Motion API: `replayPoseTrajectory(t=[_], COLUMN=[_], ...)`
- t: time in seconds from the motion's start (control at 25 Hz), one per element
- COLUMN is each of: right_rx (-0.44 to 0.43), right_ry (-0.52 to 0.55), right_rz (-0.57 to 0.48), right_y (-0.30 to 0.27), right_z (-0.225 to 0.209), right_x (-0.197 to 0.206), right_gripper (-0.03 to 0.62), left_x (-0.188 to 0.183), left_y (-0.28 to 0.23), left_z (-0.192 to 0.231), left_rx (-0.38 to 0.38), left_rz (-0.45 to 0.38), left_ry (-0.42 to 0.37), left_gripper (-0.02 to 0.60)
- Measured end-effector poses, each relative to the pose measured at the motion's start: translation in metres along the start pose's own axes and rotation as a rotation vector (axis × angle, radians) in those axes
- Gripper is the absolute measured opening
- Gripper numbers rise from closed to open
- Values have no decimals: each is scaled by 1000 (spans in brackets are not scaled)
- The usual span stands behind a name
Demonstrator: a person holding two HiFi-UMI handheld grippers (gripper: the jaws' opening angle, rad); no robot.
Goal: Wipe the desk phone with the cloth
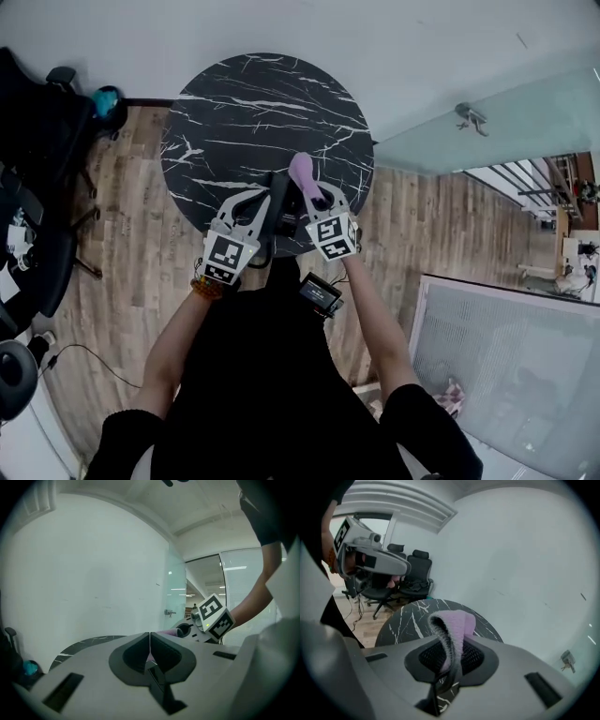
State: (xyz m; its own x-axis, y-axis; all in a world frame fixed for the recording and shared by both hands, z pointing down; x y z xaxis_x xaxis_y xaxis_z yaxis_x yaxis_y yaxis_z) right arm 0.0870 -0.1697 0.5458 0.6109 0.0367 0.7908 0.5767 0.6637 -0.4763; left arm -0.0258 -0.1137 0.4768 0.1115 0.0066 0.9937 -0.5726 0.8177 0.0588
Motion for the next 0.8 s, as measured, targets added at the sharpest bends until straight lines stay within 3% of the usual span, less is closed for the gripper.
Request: replayPoseTrajectory(t=[0.24,0.8], right_rx=[-59,-273], right_ry=[166,0], right_rz=[94,208], right_y=[-52,-102], right_z=[-4,53], right_x=[24,77], right_gripper=[57,58], left_x=[18,38], left_y=[-8,-4], left_z=[6,25], left_rx=[11,-36], left_rz=[48,88], left_ry=[-12,24], left_gripper=[18,18])
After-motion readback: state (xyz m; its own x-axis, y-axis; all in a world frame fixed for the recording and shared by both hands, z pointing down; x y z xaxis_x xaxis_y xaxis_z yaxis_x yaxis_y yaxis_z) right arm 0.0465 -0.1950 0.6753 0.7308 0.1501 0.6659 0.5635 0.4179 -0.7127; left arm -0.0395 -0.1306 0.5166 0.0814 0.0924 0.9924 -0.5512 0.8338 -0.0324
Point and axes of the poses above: the fingertips, and each gripper's own axes: y backward along the fingers, z to its left, x out of its underside, the point moved 1 cm from there along y, backward along the fingers, and after that the axes turned 11 degrees about -z, right-handed, at the moved point
